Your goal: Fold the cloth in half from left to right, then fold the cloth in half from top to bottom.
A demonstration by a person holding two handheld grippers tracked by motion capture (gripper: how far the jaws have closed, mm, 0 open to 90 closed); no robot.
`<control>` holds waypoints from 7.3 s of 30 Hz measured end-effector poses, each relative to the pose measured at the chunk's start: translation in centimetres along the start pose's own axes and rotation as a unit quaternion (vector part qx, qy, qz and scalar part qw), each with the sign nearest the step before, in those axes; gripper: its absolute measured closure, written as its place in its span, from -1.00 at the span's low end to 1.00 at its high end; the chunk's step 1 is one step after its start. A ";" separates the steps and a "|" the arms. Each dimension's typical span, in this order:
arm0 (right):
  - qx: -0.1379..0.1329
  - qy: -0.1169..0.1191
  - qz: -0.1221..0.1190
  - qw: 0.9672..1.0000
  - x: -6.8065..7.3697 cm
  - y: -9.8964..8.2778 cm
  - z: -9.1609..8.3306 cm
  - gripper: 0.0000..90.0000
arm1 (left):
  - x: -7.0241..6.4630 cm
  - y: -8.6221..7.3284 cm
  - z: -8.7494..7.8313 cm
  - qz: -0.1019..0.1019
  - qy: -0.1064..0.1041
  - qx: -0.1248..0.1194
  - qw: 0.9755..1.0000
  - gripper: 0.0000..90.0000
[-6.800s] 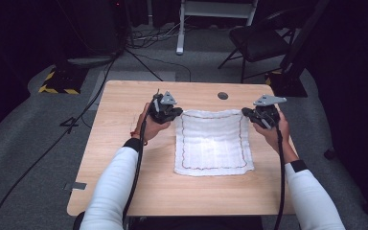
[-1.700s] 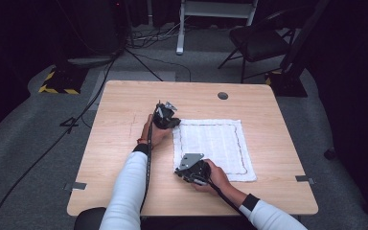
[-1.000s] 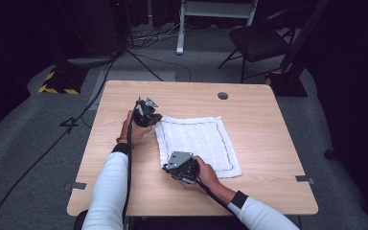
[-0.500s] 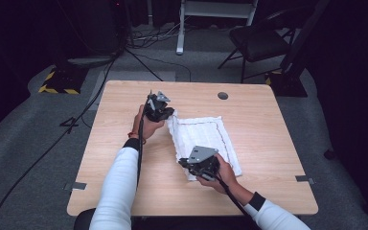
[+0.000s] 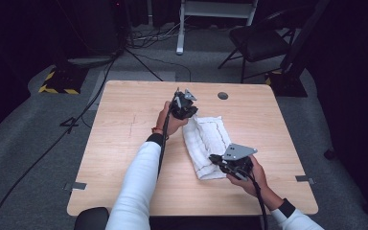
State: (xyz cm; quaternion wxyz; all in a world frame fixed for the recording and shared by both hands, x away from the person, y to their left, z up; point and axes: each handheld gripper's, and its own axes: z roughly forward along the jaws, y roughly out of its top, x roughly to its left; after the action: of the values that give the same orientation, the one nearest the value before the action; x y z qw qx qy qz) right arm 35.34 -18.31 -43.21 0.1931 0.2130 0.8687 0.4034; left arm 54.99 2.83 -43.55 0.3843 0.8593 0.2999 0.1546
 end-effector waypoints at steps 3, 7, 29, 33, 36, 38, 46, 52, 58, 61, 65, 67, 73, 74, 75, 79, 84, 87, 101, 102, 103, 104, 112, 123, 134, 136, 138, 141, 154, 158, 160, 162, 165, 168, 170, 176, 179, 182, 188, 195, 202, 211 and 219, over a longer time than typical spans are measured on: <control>0.002 -0.010 0.007 1.000 -0.6 -0.8 -0.9 0.91 | -0.5 0.7 0.8 0.009 0.000 0.002 1.000 0.90; 0.005 -0.023 0.018 1.000 -1.3 -1.8 -1.9 0.91 | -1.0 1.5 1.9 0.010 -0.009 0.002 1.000 0.90; 0.080 -0.052 0.062 0.993 -4.1 -6.7 -3.0 0.27 | -4.4 1.7 3.4 0.002 -0.016 -0.007 1.000 -0.32; 0.069 -0.064 0.066 0.993 -4.6 -6.6 -3.6 0.19 | -5.5 0.0 1.0 0.020 -0.033 -0.007 0.999 -0.42; 0.067 -0.067 0.074 0.993 -5.4 -6.8 -3.5 0.19 | -6.6 -1.4 -0.6 0.033 -0.048 -0.001 0.998 -0.45; 0.074 -0.074 0.071 0.992 -5.8 -7.1 -3.2 0.20 | -7.8 -2.4 -1.3 0.043 -0.061 0.004 0.997 -0.46; 0.103 -0.049 0.067 0.991 -6.6 -8.2 -2.0 0.20 | -12.5 -5.9 -1.7 0.121 -0.121 0.050 0.984 -0.40; 0.118 -0.027 0.065 0.991 -6.1 -8.7 -1.4 0.26 | -13.0 -7.1 -1.4 0.131 -0.120 0.062 0.982 -0.40; 0.117 -0.003 0.072 0.991 -5.5 -8.7 -1.4 0.29 | -13.3 -8.0 -1.8 0.143 -0.109 0.067 0.982 -0.39; 0.116 0.006 0.068 0.991 -4.7 -8.5 -1.4 0.29 | -13.4 -8.6 -2.5 0.146 -0.107 0.067 0.981 -0.39; 0.118 0.016 0.058 0.991 -3.4 -8.1 -1.2 0.29 | -13.4 -9.7 -3.5 0.142 -0.108 0.062 0.982 -0.39; 0.118 0.020 0.054 0.991 -2.8 -7.9 -1.2 0.28 | -13.4 -10.3 -4.2 0.135 -0.108 0.060 0.983 -0.39; 0.113 0.039 0.050 0.992 -1.1 -7.5 -0.9 0.16 | -13.7 -12.2 -6.1 0.127 -0.107 0.056 0.985 -0.39; 0.113 0.041 0.051 0.991 -0.8 -7.4 -0.8 0.11 | -13.8 -12.4 -6.4 0.124 -0.106 0.055 0.985 -0.39; 0.113 0.043 0.050 0.991 -0.7 -7.4 -0.8 0.07 | -13.8 -12.6 -6.7 0.123 -0.104 0.055 0.985 -0.39; 0.099 0.042 0.046 0.993 -0.9 -6.9 -1.1 -0.02 | -13.1 -12.8 -8.1 0.102 -0.102 0.042 0.989 -0.47; 0.068 0.017 0.056 0.996 -3.0 -5.8 -1.3 -0.03 | -10.5 -12.0 -8.6 0.065 -0.076 0.025 0.995 -0.51; 0.063 0.004 0.061 0.996 -4.7 -4.9 -0.7 -0.05 | -9.0 -11.3 -8.1 0.061 -0.050 0.028 0.996 -0.54; 0.068 -0.038 0.092 0.993 -11.3 -0.9 6.8 -0.03 | -3.6 -6.6 -2.7 0.012 0.001 0.031 0.999 -0.53; 0.070 -0.038 0.098 0.992 -11.6 -0.7 7.3 -0.03 | -3.4 -6.5 -2.3 0.009 0.007 0.030 0.999 -0.52; 0.069 -0.034 0.105 0.991 -11.9 -0.7 7.8 -0.03 | -3.2 -6.3 -1.9 0.006 0.009 0.032 0.999 -0.49; 0.068 -0.037 0.104 0.991 -12.1 -0.6 8.3 -0.01 | -3.0 -6.2 -1.5 -0.001 0.016 0.027 0.999 -0.47; 0.096 -0.050 0.130 0.986 -13.6 -1.3 10.5 0.04 | -2.0 -5.9 0.8 -0.021 0.009 0.050 0.998 -0.48; 0.097 0.017 0.147 0.984 -14.3 -1.5 11.2 0.60 | -0.9 -6.1 1.7 -0.024 -0.056 0.060 0.996 -0.04; 0.099 -0.013 0.117 0.988 -13.8 -0.7 11.6 0.89 | -0.7 -4.7 2.3 0.008 -0.071 0.075 0.995 0.71; 0.091 -0.025 0.118 0.989 -13.8 -0.6 11.4 0.89 | -0.6 -4.5 2.3 0.009 -0.063 0.073 0.995 0.73; 0.086 -0.035 0.110 0.990 -13.8 -0.3 11.1 0.90 | -0.5 -4.2 2.0 0.005 -0.062 0.058 0.996 0.74; 0.072 -0.054 0.099 0.991 -13.7 0.3 10.4 0.90 | -0.3 -3.6 1.2 -0.002 -0.054 0.036 0.998 0.74; 0.029 -0.072 0.076 0.994 -13.6 2.6 7.8 0.91 | -0.7 -1.9 -1.7 0.027 -0.050 0.005 0.998 0.73; 0.026 -0.066 0.063 0.995 -13.0 2.8 6.9 0.91 | -1.5 -1.9 -3.2 0.053 -0.059 -0.002 0.997 0.74; 0.021 -0.062 0.058 0.996 -12.6 2.8 6.3 0.91 | -2.0 -2.0 -4.0 0.060 -0.065 -0.007 0.996 0.73; 0.013 -0.055 0.058 0.997 -12.1 2.7 5.6 0.91 | -2.6 -2.3 -4.9 0.075 -0.067 -0.008 0.995 0.72; 0.004 -0.041 0.050 0.998 -11.4 2.5 4.8 0.91 | -3.5 -2.9 -5.8 0.092 -0.076 -0.010 0.993 0.71; 0.004 -0.026 0.038 0.999 -10.6 2.0 4.2 0.91 | -4.6 -3.6 -6.5 0.103 -0.088 -0.012 0.991 0.71; 0.001 -0.016 0.038 0.999 -10.0 1.6 3.6 0.91 | -5.2 -4.2 -6.9 0.109 -0.096 -0.013 0.989 0.71; -0.013 0.017 0.028 0.999 -8.5 0.4 2.2 0.91 | -6.2 -5.8 -8.0 0.096 -0.131 -0.030 0.986 0.69; -0.014 0.034 0.030 0.999 -8.0 -0.3 1.7 0.91 | -6.8 -6.5 -8.2 0.100 -0.140 -0.026 0.985 0.69; -0.008 0.046 0.022 0.999 -7.2 -0.9 1.2 0.91 | -7.9 -7.1 -8.7 0.118 -0.140 -0.026 0.983 0.70; -0.001 0.060 0.009 0.998 -5.9 -1.9 0.0 0.90 | -9.4 -8.3 -9.4 0.123 -0.153 -0.023 0.980 0.71; 0.009 0.076 0.003 0.997 -4.4 -3.0 -0.9 0.87 | -11.0 -9.8 -10.1 0.128 -0.162 -0.007 0.978 0.72; 0.028 0.101 -0.003 0.994 -3.2 -4.4 -0.7 0.81 | -11.5 -10.9 -10.0 0.129 -0.165 0.014 0.978 0.75; 0.049 0.114 -0.014 0.992 -2.1 -5.6 -0.7 0.78 | -12.6 -11.4 -8.6 0.148 -0.139 0.044 0.978 0.30; 0.064 0.111 -0.017 0.992 -1.9 -6.1 -0.2 0.82 | -12.7 -12.0 -7.9 0.160 -0.131 0.068 0.976 0.80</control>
State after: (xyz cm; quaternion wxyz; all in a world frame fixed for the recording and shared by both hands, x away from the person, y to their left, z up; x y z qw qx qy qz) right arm 35.56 -23.01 -47.58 0.0885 0.1642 0.9121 0.3651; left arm 36.48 5.58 -47.83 0.3311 0.9331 0.1157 0.0792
